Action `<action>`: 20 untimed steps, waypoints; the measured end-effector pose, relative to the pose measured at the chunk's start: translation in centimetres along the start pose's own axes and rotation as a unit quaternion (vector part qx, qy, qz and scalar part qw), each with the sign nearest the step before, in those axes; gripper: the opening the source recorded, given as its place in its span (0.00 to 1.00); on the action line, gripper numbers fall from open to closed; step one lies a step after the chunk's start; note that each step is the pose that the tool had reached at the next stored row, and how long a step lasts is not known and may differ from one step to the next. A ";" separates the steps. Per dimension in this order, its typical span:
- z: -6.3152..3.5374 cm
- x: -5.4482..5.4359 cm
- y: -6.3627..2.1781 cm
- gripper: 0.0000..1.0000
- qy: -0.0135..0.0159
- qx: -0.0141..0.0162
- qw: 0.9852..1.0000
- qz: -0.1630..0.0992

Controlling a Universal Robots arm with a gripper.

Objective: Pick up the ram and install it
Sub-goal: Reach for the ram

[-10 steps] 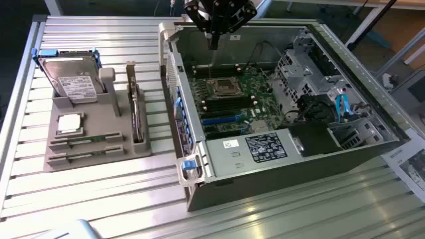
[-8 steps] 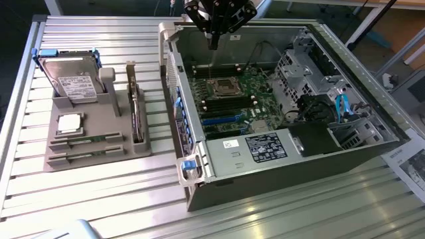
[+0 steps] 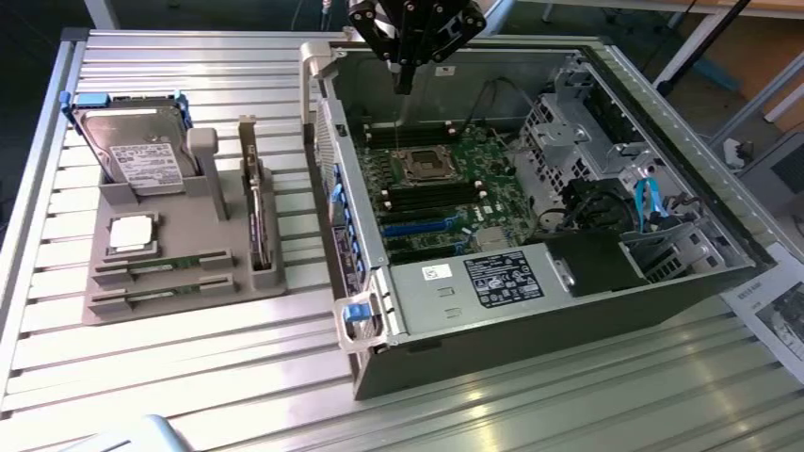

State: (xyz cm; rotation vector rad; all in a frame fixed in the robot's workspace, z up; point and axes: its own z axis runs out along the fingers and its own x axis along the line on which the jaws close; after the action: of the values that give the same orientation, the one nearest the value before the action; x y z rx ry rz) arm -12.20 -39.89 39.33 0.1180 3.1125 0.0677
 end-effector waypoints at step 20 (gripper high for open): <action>-0.10 3.6 -0.27 0.10 0.000 0.000 1.000 0.000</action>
State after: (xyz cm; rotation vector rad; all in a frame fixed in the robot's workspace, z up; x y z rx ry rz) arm -15.76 -39.90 39.33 0.1180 3.1125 0.0676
